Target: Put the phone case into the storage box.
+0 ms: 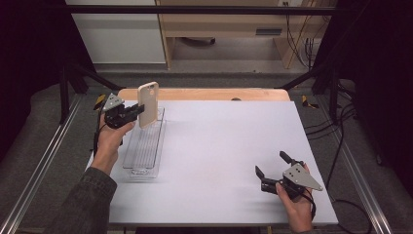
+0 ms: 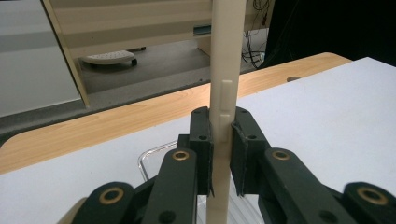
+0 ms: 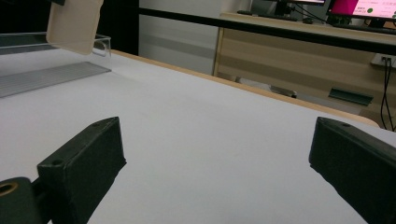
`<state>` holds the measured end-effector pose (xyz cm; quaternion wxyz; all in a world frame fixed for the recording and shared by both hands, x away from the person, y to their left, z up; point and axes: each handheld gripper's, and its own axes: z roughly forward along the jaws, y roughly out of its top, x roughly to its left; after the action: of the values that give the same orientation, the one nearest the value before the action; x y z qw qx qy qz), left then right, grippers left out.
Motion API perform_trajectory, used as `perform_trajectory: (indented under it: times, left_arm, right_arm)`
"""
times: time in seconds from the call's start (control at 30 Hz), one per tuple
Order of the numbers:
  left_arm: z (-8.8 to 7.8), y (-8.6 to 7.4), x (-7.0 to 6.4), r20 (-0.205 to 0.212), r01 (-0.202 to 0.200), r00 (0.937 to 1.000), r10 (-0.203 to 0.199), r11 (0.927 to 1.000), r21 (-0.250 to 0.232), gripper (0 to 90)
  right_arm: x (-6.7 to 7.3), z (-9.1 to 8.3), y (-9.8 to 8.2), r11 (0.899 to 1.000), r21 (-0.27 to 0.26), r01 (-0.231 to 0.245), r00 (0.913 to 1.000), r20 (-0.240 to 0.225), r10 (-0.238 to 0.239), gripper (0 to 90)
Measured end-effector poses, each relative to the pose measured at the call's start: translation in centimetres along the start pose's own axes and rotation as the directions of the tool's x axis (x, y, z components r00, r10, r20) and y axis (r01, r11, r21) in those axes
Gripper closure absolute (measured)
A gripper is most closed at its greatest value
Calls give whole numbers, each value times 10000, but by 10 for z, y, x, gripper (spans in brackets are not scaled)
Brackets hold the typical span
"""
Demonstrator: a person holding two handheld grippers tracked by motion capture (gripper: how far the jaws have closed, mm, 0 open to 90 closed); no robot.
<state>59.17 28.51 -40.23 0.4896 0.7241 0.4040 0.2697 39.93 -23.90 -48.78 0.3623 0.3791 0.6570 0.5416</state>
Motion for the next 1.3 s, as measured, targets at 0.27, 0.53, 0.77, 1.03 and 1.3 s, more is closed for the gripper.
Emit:
perform_trajectory:
  times: [0.27, 0.53, 0.77, 1.03, 1.3]
  left_arm:
    - [0, 0, 1, 60, 3, 10000, -4, 9999, 136, 794]
    - [3, 3, 2, 299, 185, 9994, -192, 9995, 242, 794]
    - [6, 3, -1, 307, 0, 9995, -11, 9993, 386, 794]
    - [9, 1, 4, 312, 291, 9991, -304, 9986, 441, 794]
    - [14, 0, 5, 363, 349, 9987, -369, 9980, 526, 794]
  right_arm:
    - [1, 0, 0, 10000, 12, 58, 10000, 4, -58, 32]
    - [-1, -3, 1, 10000, -21, 41, 10000, 22, -41, 32]
    - [-1, -2, 0, 10000, -5, 50, 10000, -12, -50, 32]
    - [-1, -2, 0, 10000, -24, 13, 10000, 3, -13, 32]
    - [-2, -3, 1, 10000, -44, -4, 10000, 30, 4, 32]
